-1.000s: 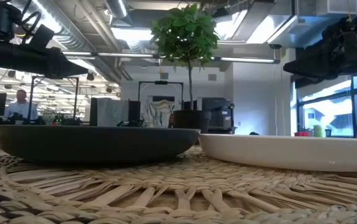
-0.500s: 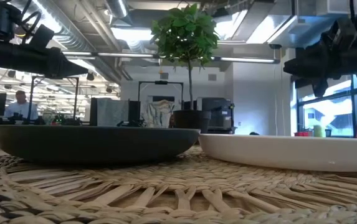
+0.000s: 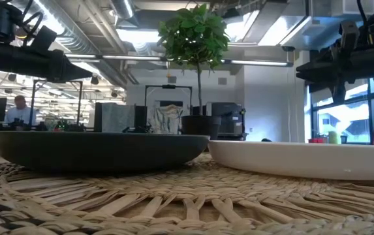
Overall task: Pick & Place donuts
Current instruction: Put the large blue donut on the white plate
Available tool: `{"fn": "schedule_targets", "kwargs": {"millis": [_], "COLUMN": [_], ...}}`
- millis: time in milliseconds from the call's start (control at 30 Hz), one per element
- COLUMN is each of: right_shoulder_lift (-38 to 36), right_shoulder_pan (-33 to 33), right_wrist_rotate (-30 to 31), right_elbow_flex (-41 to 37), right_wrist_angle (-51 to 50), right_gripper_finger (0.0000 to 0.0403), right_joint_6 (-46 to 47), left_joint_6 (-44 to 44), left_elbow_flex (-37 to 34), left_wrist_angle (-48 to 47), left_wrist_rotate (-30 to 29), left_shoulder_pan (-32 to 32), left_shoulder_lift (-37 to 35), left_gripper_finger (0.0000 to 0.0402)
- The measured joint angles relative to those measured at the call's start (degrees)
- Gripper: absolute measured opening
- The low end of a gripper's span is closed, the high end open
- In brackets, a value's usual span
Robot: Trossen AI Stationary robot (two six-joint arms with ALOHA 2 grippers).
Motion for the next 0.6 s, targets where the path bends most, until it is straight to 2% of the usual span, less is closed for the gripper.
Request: {"fn": "schedule_targets", "kwargs": {"millis": [367, 600], "right_shoulder_lift": [0.0, 0.0], "right_shoulder_pan": [0.0, 0.0], "right_wrist_rotate": [-0.3, -5.3], "right_elbow_flex": [0.0, 0.0], "right_wrist_angle": [0.0, -0.2], "right_gripper_finger": [0.0069, 0.0075], "right_joint_6": [0.0, -1.6], "left_joint_6": [0.0, 0.0], "left_elbow_flex": [0.0, 0.0], "left_wrist_angle": [0.0, 0.0], "left_wrist_rotate": [0.0, 0.0], "left_shoulder_pan": [0.0, 0.0], "left_shoulder_lift": [0.0, 0.0], "left_gripper_finger": [0.002, 0.0021]}}
